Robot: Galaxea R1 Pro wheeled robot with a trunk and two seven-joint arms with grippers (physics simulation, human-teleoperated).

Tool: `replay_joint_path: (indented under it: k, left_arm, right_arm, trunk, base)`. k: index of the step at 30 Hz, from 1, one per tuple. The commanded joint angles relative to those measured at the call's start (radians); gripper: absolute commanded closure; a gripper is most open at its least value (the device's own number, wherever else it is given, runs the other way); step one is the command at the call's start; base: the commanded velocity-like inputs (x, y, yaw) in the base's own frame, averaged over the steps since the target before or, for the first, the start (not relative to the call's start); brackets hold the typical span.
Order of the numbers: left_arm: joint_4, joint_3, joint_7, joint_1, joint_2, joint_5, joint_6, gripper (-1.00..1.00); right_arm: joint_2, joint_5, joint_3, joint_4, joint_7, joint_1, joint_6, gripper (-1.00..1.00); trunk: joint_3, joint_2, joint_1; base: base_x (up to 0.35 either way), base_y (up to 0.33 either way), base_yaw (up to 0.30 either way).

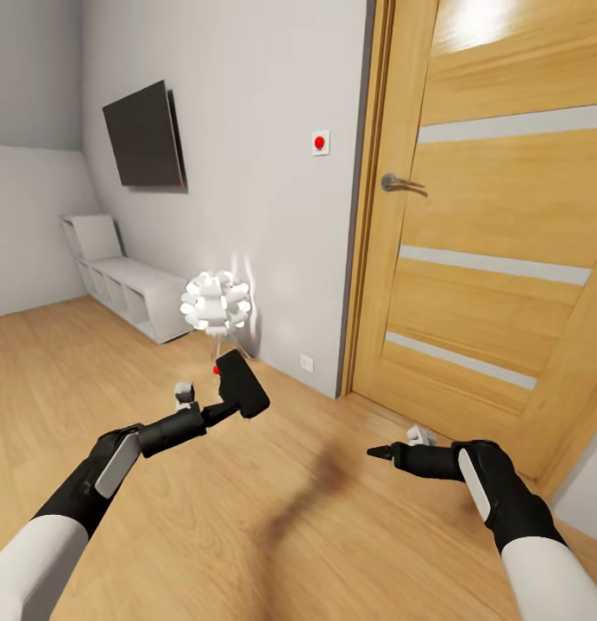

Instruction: Attach the digital camera to the camera tripod in the bedroom.

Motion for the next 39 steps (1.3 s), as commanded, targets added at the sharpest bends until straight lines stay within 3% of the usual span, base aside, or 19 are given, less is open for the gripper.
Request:
replay_joint_path:
  k: [1,7,8,11,16,17,24,39]
  left_arm:
    - [0.0,-0.003,-0.001,-0.001,0.0,0.006,0.004,1.0]
    - [-0.003,-0.004,0.036,-0.001,-0.011,-0.003,0.004,1.0]
    - [-0.006,-0.004,0.073,-0.001,-0.013,-0.011,0.004,1.0]
    - [-0.029,-0.003,0.325,-0.001,-0.063,-0.038,0.005,1.0]
    - [-0.053,-0.003,0.517,-0.001,-0.096,-0.043,0.006,1.0]
    - [-0.056,-0.002,0.534,-0.001,-0.098,-0.043,0.006,1.0]
    - [-0.062,-0.002,0.592,-0.001,-0.106,-0.042,0.009,1.0]
    - [-0.061,-0.002,0.599,-0.001,-0.106,-0.041,0.011,1.0]
  right_arm:
    - [0.0,-0.005,-0.001,0.0,-0.001,-0.001,0.008,-1.0]
    - [0.0,-0.005,-0.001,0.0,-0.001,-0.001,0.008,-1.0]
    - [0.0,-0.005,-0.001,0.0,-0.001,-0.001,0.008,-1.0]
    - [0.0,-0.005,-0.001,0.0,-0.002,-0.001,0.008,-1.0]
    - [0.0,-0.004,-0.001,0.001,-0.002,-0.001,0.008,-1.0]
    - [0.0,-0.004,-0.001,0.001,-0.002,-0.001,0.008,-1.0]
    - [0.0,-0.004,-0.001,0.001,-0.002,-0.001,0.008,-1.0]
    - [0.0,-0.005,-0.001,0.001,-0.002,-0.001,0.008,-1.0]
  trunk:
    - [0.003,0.0,-0.001]
    - [0.026,0.001,-0.003]
    - [0.03,0.002,-0.004]
    - [0.042,0.002,-0.005]
    - [0.059,0.024,-0.018]
    - [0.062,0.031,-0.021]
    - [0.084,0.08,-0.048]
    - [0.131,0.185,-0.106]
  base:
    - [0.0,0.0,0.0]
    - [0.0,0.0,0.0]
    - [0.0,0.0,0.0]
    - [0.0,0.0,0.0]
    - [0.0,0.0,0.0]
    - [0.0,0.0,0.0]
    - [0.0,0.0,0.0]
    - [0.0,0.0,0.0]
